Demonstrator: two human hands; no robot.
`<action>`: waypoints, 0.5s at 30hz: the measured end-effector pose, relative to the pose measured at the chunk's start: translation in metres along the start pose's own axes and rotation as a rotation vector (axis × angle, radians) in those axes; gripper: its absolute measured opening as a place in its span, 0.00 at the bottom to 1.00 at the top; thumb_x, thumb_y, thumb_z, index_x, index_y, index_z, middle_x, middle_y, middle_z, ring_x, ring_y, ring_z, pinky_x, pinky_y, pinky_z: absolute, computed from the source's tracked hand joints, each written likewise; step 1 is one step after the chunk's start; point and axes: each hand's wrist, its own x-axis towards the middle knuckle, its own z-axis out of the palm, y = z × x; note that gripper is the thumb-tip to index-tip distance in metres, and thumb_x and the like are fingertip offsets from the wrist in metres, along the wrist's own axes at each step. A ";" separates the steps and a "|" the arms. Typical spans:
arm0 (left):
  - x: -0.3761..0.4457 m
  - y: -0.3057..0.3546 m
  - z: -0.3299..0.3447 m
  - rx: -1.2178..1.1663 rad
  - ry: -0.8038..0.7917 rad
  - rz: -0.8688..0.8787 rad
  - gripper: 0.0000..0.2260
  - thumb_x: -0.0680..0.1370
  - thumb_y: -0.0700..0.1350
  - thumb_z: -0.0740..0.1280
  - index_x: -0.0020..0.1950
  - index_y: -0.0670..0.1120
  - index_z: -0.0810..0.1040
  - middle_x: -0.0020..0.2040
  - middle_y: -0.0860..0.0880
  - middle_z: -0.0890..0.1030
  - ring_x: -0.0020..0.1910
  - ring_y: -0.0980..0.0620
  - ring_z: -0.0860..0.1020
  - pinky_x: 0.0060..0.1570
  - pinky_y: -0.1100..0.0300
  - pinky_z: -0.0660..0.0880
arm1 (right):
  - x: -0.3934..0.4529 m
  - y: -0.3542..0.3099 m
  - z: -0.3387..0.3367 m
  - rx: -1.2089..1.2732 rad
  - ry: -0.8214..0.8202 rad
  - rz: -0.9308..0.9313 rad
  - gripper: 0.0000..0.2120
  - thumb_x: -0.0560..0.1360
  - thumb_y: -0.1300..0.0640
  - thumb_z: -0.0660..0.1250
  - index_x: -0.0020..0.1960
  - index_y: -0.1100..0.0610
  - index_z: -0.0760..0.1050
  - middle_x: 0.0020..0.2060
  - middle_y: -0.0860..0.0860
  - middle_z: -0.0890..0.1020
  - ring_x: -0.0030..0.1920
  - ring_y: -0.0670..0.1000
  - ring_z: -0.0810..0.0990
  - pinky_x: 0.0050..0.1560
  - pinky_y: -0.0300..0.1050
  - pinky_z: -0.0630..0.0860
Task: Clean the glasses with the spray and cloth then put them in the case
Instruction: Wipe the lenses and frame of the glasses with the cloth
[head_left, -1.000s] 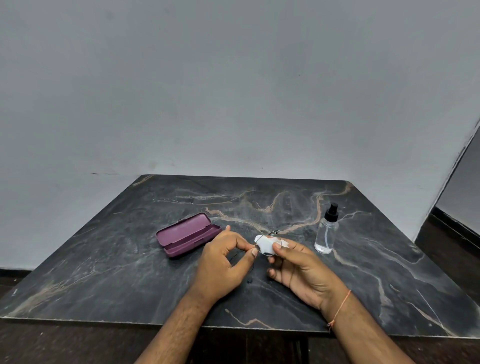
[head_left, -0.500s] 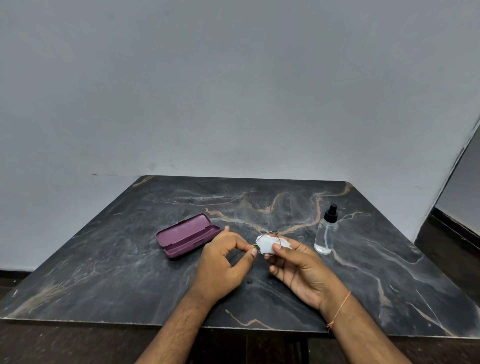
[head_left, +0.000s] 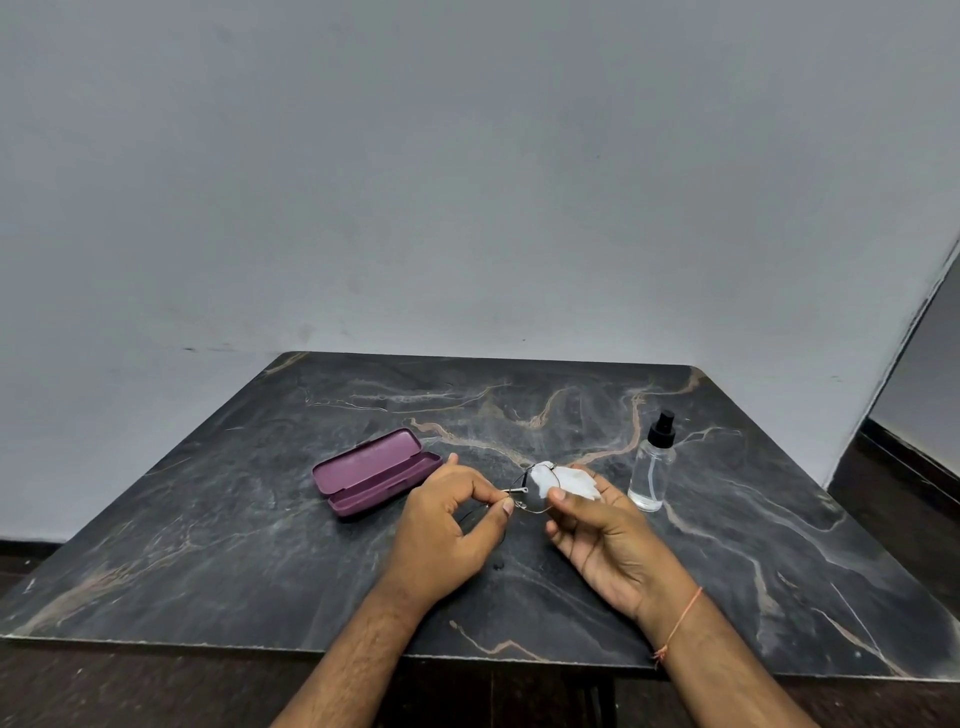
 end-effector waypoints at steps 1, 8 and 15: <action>0.000 0.000 0.000 0.000 0.003 -0.001 0.04 0.77 0.45 0.77 0.43 0.51 0.86 0.42 0.58 0.86 0.47 0.53 0.85 0.82 0.48 0.67 | 0.000 0.000 0.001 -0.020 -0.003 -0.006 0.27 0.70 0.71 0.74 0.67 0.58 0.74 0.51 0.57 0.88 0.42 0.50 0.85 0.37 0.43 0.82; 0.000 0.000 -0.001 -0.012 0.013 -0.011 0.04 0.77 0.44 0.78 0.44 0.53 0.85 0.43 0.58 0.86 0.48 0.54 0.85 0.80 0.42 0.69 | -0.005 0.004 0.007 -0.141 -0.075 -0.085 0.17 0.76 0.65 0.73 0.62 0.58 0.75 0.53 0.58 0.85 0.47 0.51 0.84 0.37 0.44 0.80; 0.001 -0.001 -0.001 -0.025 0.031 -0.021 0.03 0.77 0.46 0.77 0.44 0.50 0.87 0.43 0.58 0.86 0.48 0.54 0.85 0.81 0.43 0.68 | -0.005 0.004 0.005 -0.168 -0.082 -0.117 0.17 0.77 0.62 0.72 0.65 0.60 0.78 0.58 0.60 0.86 0.52 0.53 0.85 0.43 0.48 0.78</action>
